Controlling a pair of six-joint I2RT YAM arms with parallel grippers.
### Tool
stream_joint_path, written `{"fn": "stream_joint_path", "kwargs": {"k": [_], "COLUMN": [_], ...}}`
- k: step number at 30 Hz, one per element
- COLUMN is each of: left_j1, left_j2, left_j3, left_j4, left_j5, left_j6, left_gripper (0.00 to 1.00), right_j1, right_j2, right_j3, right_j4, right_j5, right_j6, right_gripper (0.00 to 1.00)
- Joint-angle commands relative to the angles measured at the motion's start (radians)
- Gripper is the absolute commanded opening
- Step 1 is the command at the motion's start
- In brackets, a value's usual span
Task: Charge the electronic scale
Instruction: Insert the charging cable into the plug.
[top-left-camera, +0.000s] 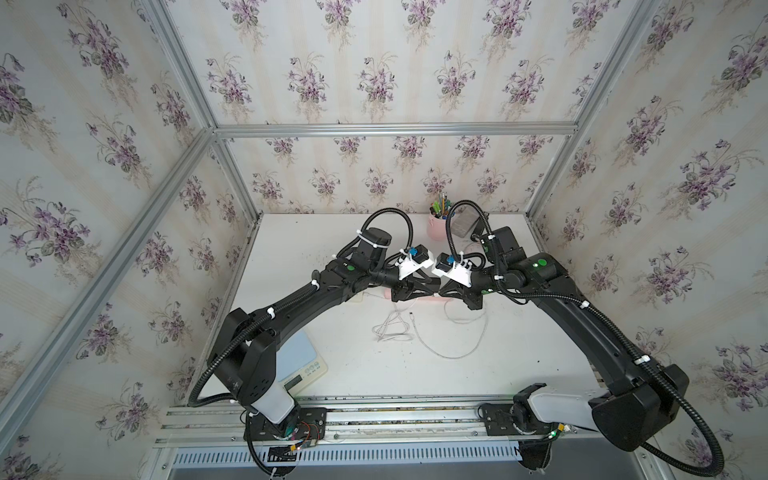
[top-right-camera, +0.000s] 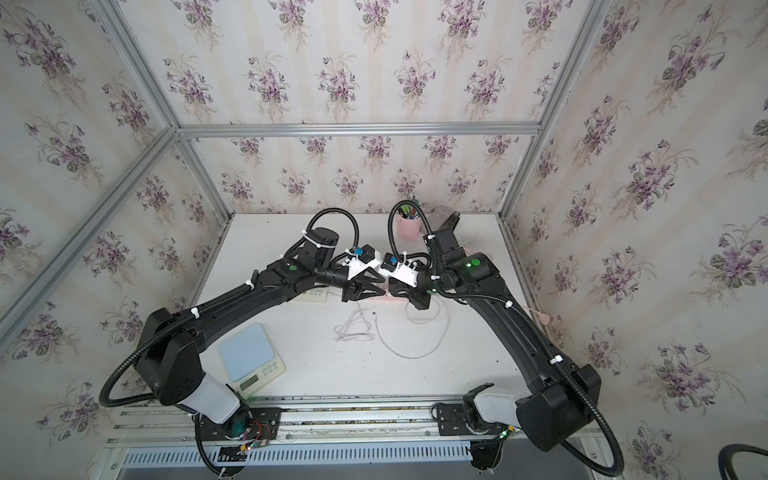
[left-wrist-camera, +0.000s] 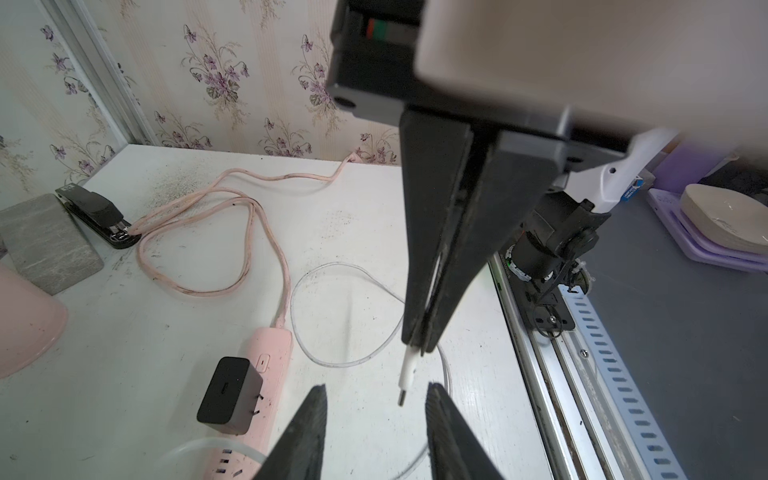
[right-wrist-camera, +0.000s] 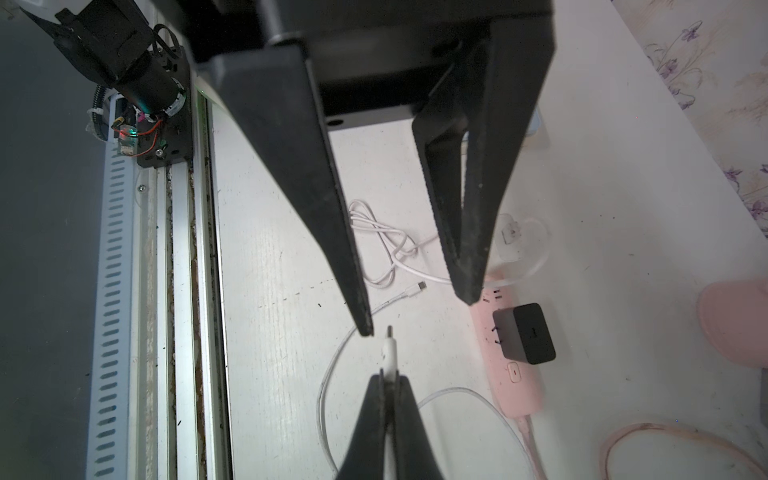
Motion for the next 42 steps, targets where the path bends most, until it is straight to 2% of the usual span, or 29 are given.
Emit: {"fn": "stream_joint_path", "kwargs": {"k": [1, 10, 27, 29, 32, 37, 41, 42], "left_j1": [-0.03, 0.002, 0.004, 0.004, 0.004, 0.005, 0.004, 0.004], "left_j2": [-0.001, -0.06, -0.079, -0.083, -0.089, -0.096, -0.096, -0.097], "left_j3": [-0.013, -0.104, -0.131, -0.132, -0.134, -0.136, -0.136, -0.142], "left_j4": [-0.046, 0.073, 0.085, 0.086, 0.088, 0.087, 0.109, 0.131], "left_j5": [0.005, 0.046, 0.035, 0.038, 0.043, 0.048, 0.04, 0.036], "left_j6": [0.051, -0.004, -0.002, -0.007, -0.012, -0.027, -0.075, -0.101], "left_gripper": [0.41, 0.41, 0.4, 0.36, 0.25, 0.01, 0.0, 0.0], "right_j1": [0.0, -0.023, -0.04, -0.04, -0.04, -0.041, -0.04, -0.04], "right_j2": [-0.002, -0.006, -0.022, -0.016, -0.013, -0.011, -0.02, -0.029], "right_j3": [-0.017, -0.071, -0.08, -0.077, -0.075, -0.075, -0.083, -0.093], "right_j4": [0.171, 0.18, 0.187, 0.178, 0.17, 0.162, 0.219, 0.257], "right_j5": [-0.104, -0.12, -0.23, -0.24, -0.236, -0.222, -0.218, -0.204], "right_j6": [0.001, 0.003, 0.011, 0.009, 0.007, 0.011, 0.076, 0.121], "right_gripper": [0.0, 0.0, 0.0, 0.0, 0.0, 0.0, 0.0, 0.13]}}
